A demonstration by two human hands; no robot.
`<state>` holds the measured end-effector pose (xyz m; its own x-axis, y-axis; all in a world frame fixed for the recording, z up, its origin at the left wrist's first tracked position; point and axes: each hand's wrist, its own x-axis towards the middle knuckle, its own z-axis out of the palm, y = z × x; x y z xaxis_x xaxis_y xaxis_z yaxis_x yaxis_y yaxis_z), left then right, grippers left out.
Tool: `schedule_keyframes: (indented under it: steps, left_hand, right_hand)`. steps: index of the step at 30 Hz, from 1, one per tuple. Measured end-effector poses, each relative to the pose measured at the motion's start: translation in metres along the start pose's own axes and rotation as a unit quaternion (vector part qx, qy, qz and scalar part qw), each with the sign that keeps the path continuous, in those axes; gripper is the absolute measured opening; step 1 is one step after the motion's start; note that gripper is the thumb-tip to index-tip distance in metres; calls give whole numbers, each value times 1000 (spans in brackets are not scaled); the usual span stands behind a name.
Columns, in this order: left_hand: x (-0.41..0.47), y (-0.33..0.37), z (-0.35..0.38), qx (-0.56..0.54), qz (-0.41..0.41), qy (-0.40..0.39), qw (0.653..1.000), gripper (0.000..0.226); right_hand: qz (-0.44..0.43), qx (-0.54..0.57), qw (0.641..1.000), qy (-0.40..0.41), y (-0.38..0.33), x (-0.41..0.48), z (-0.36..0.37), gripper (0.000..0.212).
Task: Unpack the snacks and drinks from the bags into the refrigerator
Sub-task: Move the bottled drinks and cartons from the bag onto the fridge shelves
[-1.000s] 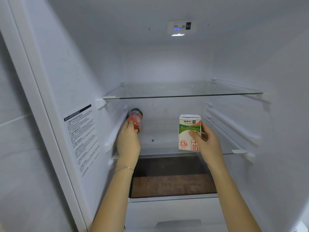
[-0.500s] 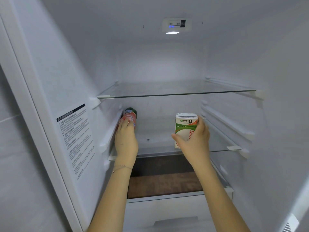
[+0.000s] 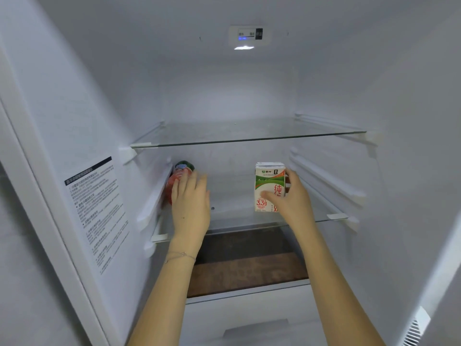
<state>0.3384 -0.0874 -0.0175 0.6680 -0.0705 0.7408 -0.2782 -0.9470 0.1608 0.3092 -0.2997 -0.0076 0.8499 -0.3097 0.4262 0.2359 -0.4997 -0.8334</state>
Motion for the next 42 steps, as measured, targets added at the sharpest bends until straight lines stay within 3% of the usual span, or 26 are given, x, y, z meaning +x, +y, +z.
schedule_keyframes:
  steps: [10, 17, 21, 26, 36, 42]
  left_hand:
    - [-3, 42, 7, -18, 44, -123, 991, 60]
    - [-16, 41, 2, -60, 48, -101, 992, 63]
    - [-23, 42, -1, -63, 58, -51, 995, 68]
    - [-19, 37, 1, -35, 41, -48, 997, 68]
    - [-3, 35, 9, -14, 25, -63, 998, 74]
    - [5, 35, 10, -7, 19, -66, 998, 76]
  right_hand:
    - [45, 8, 999, -4, 28, 88, -4, 62]
    - [30, -86, 996, 21, 45, 125, 0, 60]
    - [69, -229, 971, 29, 46, 125, 14, 90]
    - [119, -214, 969, 26, 44, 140, 22, 88]
    - [120, -166, 978, 36, 52, 168, 32, 85]
    - [111, -245, 963, 23, 50, 180, 41, 98]
